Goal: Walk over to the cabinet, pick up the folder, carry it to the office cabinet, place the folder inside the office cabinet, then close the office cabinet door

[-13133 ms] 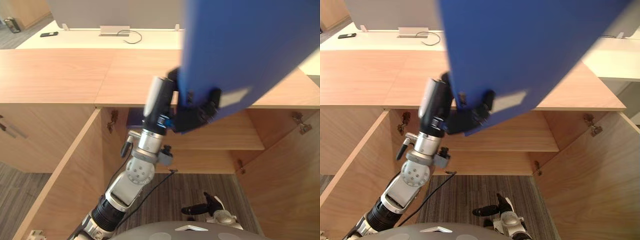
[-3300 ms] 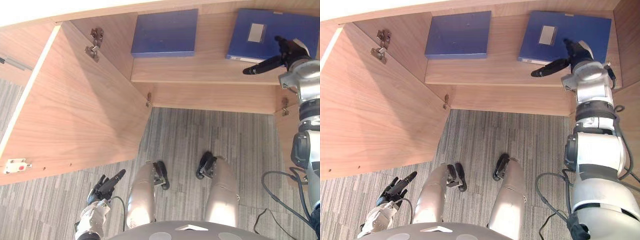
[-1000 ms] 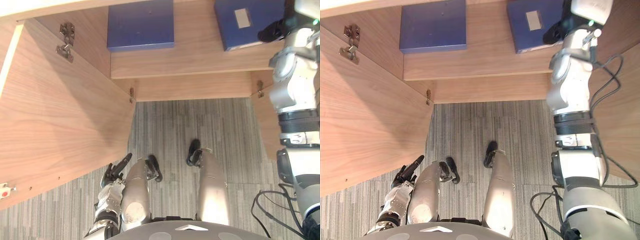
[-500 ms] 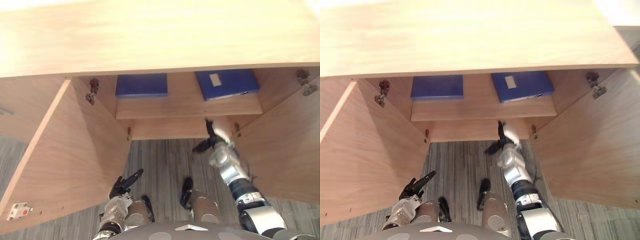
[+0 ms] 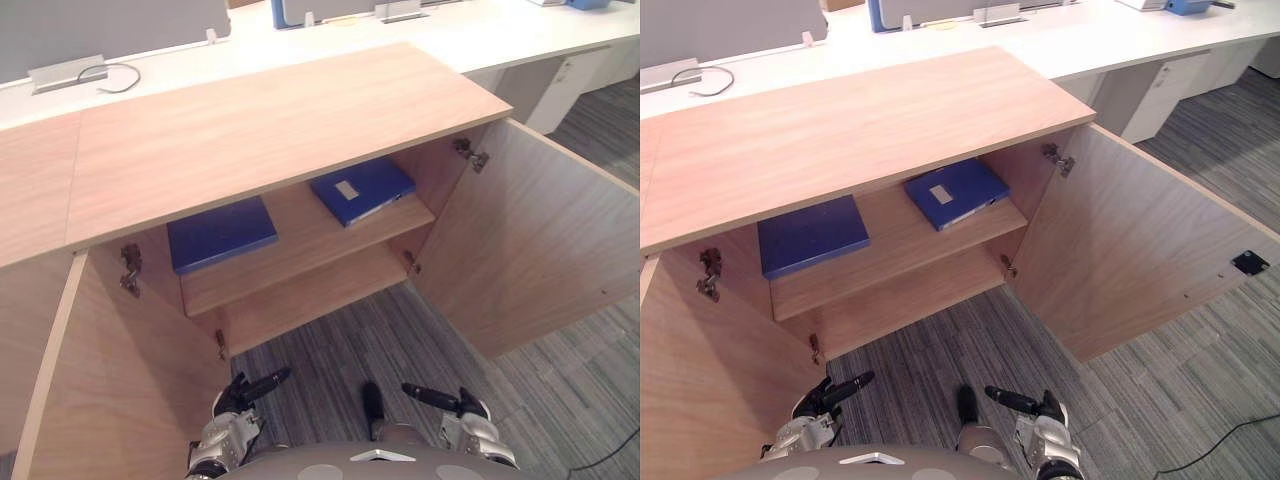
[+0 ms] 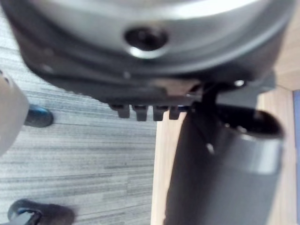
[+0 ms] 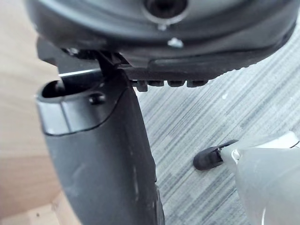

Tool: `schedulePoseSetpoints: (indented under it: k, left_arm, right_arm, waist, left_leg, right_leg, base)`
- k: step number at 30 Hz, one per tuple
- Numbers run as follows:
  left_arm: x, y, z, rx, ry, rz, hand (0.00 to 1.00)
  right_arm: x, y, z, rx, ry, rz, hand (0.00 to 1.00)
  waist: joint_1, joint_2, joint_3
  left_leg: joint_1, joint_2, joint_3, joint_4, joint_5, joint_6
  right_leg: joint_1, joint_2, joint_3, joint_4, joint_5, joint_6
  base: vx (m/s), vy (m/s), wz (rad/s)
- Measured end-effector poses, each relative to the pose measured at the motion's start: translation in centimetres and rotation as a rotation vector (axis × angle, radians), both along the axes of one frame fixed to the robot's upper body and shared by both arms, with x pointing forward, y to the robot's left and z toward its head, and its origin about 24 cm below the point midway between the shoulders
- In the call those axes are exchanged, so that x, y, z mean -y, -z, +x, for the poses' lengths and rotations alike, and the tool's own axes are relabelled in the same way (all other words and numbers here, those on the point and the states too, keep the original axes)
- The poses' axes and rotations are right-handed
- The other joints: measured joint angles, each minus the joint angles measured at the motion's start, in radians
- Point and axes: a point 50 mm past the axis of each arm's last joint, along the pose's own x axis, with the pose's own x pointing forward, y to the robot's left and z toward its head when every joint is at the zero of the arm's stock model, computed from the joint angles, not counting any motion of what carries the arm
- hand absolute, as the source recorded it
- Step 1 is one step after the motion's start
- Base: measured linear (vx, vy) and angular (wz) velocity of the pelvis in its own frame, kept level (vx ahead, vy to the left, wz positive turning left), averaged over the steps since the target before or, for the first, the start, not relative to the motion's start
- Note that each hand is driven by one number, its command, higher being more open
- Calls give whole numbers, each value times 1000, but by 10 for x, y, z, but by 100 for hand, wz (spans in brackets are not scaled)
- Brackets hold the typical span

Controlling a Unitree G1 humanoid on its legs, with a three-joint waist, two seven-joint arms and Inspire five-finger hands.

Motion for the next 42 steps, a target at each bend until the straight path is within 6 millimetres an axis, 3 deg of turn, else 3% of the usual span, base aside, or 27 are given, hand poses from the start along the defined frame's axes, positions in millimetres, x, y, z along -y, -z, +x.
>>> schedulePoseSetpoints:
  k: [6,7,8,9,11,12,18,22,26,31,39,42]
  left_arm:
    - [-3,5,-20,-46,-58,1,100]
    - [-3,5,-23,-43,-83,-4,100]
    - [1,4,-23,-33,-97,-12,100]
    - [1,5,-25,-34,-106,-17,100]
    - [-1,5,-31,-46,-111,-12,100]
    - [-1,5,-32,-46,-111,-10,100]
    - [1,7,-38,-65,-52,-6,100]
    - [0,7,-40,-80,3,14,100]
    - [-7,6,-43,-90,25,38,100]
    - [-21,6,-55,-117,16,74,100]
    - [-24,6,-63,-130,16,69,100]
    - [-22,6,-65,-129,21,54,100]
  right_arm:
    - [2,-13,1,137,115,-19,100]
    - [4,-21,8,186,131,-42,100]
    - [10,-32,19,256,164,-68,100]
    - [12,-37,23,287,175,-89,100]
    - [27,-51,26,350,248,-156,100]
    - [32,-52,24,353,274,-172,100]
    - [76,-75,24,412,382,-296,100]
    - [105,-102,46,517,404,-357,100]
    - [122,-126,64,603,378,-404,100]
    - [131,-145,87,675,309,-397,100]
    - [129,-175,138,803,136,-318,100]
    - [132,-202,161,882,61,-312,100]
  waist:
    - [-7,-6,0]
    - [-1,-2,0]
    - [3,7,6]
    - [4,11,9]
    - [-7,-5,4]
    - [-6,-5,3]
    - [-9,17,-17]
    - [-6,26,-16]
    - [-5,18,-11]
    - [-2,16,-14]
    - [24,20,-3]
    - [25,50,10]
  left_leg:
    - [74,8,142,-26,-17,-5]
    - [82,22,194,-21,-24,-2]
    - [93,25,248,-24,-23,-2]
    - [102,26,267,-23,-24,-2]
    - [145,13,307,-14,-47,-9]
    - [150,15,310,-1,-58,-13]
    - [126,53,275,12,-62,-22]
    - [112,62,248,12,-46,-37]
    - [109,47,213,12,-14,-52]
    - [87,56,198,13,-9,-57]
    - [45,109,149,69,-35,-93]
    - [35,116,127,83,-47,-96]
  right_leg:
    - [-4,53,117,4,8,4]
    - [-46,61,65,56,-33,-53]
    - [-104,22,-135,184,-116,-152]
    - [-125,-7,-222,247,-139,-163]
    - [-160,-137,-453,452,-214,-158]
    - [-162,-147,-467,472,-225,-151]
    - [-164,-86,-464,412,-225,-113]
    - [-154,-53,-438,340,-182,-97]
    - [-116,-46,-423,250,-129,-88]
    - [-23,6,-424,-1,-2,-88]
    - [-36,45,-438,-7,-17,-111]
    - [-37,49,-443,-7,-18,-113]
  base:
    - [36,13,-76]
    - [-3,-12,-119]
    - [-20,-6,-124]
    - [-14,10,-112]
    - [48,-15,-58]
    - [118,-63,-25]
    - [123,-113,-19]
    - [29,-81,-20]
    - [-8,-26,-7]
    - [17,-6,-1]
    - [30,20,4]
    - [-22,106,5]
